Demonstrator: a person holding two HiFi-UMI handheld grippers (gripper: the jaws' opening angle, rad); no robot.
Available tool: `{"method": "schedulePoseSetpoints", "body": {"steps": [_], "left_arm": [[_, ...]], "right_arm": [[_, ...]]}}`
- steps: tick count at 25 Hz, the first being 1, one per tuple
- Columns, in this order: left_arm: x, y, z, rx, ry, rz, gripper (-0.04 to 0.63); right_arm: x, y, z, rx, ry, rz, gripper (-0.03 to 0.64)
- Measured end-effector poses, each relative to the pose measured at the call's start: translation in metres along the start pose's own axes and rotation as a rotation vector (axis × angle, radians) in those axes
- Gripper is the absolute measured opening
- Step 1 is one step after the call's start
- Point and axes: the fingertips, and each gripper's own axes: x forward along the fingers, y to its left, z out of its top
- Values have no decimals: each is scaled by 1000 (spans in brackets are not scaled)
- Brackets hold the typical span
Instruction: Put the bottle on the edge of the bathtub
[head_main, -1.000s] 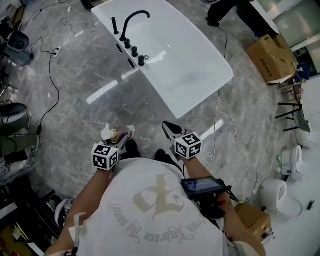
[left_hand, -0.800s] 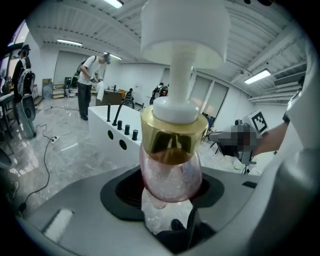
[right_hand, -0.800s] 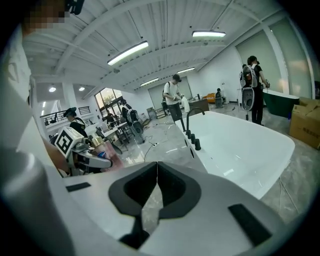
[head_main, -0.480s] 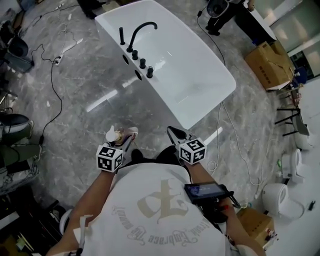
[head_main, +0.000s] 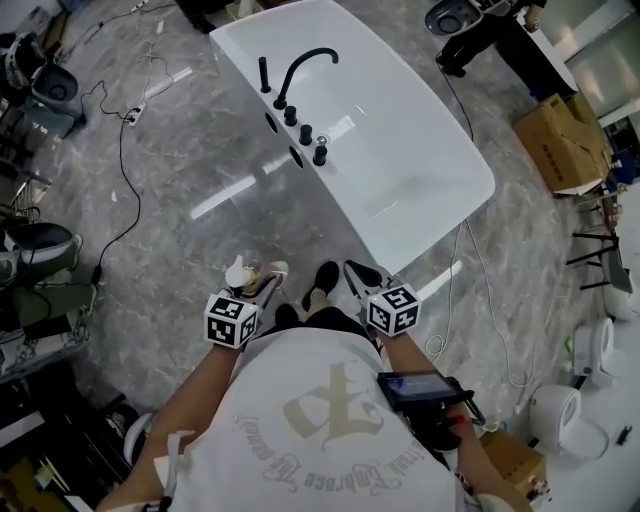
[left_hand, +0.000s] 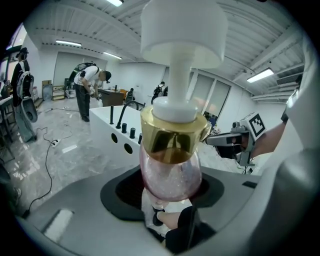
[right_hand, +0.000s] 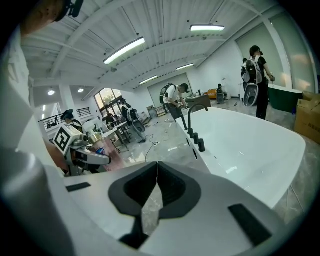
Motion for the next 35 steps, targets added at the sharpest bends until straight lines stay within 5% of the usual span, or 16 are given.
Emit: {"method": "schedulePoseSetpoints", "body": {"steps": [19,28,35], "left_arm": [[94,9,82,14,93,40,219],[103,22,123,-22,51,132,219],[111,36,134,-33,61,131,219]], "right_arm": [[58,-105,67,51,1,91,6],[82,-117,80,19,61,189,6],[96,-111,79,29,78,213,6]]}}
